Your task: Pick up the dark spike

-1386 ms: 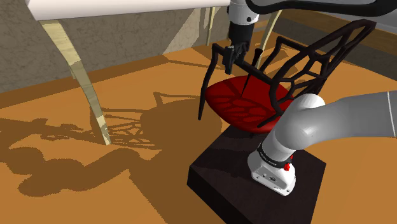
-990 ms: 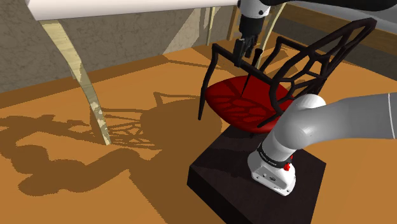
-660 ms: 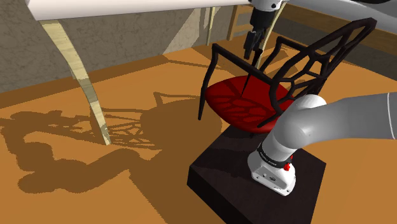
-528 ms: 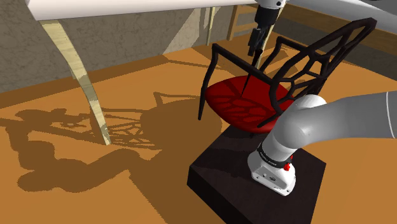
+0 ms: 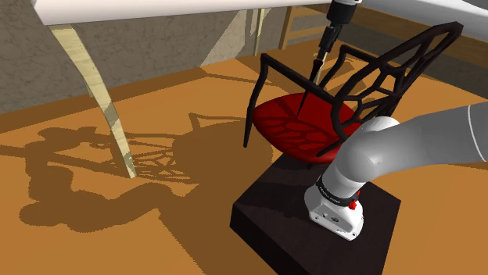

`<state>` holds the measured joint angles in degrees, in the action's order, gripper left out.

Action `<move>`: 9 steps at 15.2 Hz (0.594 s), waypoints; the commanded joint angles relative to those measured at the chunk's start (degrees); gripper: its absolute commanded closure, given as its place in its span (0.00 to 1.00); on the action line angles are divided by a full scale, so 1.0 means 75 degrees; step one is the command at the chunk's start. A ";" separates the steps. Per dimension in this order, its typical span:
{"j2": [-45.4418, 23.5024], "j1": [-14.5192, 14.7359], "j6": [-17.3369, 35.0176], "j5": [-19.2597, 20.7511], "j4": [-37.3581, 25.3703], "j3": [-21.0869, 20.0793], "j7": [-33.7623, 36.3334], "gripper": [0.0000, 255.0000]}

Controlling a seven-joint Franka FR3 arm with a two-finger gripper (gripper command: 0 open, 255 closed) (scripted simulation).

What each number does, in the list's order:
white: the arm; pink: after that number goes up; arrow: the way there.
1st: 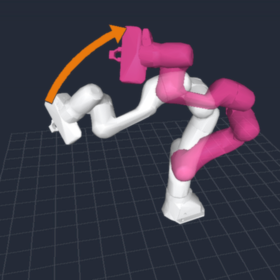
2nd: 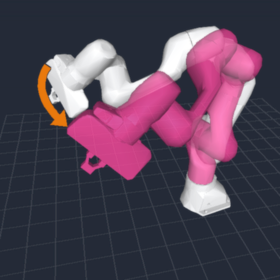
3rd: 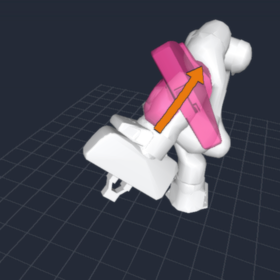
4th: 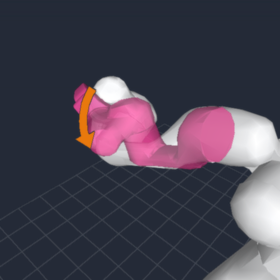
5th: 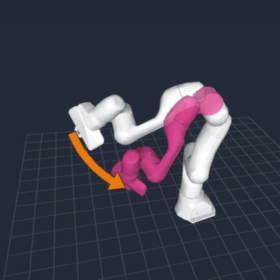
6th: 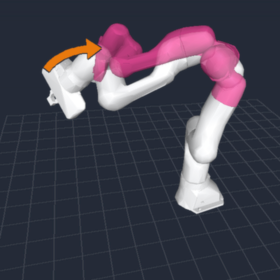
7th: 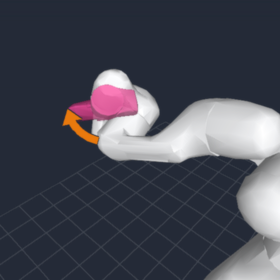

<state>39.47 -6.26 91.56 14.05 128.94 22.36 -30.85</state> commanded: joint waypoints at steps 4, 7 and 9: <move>0.0053 -0.0042 0.0467 0.0096 0.0506 0.0129 -0.0023 0.00; 0.0073 -0.0056 0.0620 0.0125 0.0677 0.0159 -0.0014 0.00; 0.0070 -0.0056 0.0622 0.0126 0.0676 0.0162 -0.0016 1.00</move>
<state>39.99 -6.68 96.16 14.98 133.92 23.56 -30.97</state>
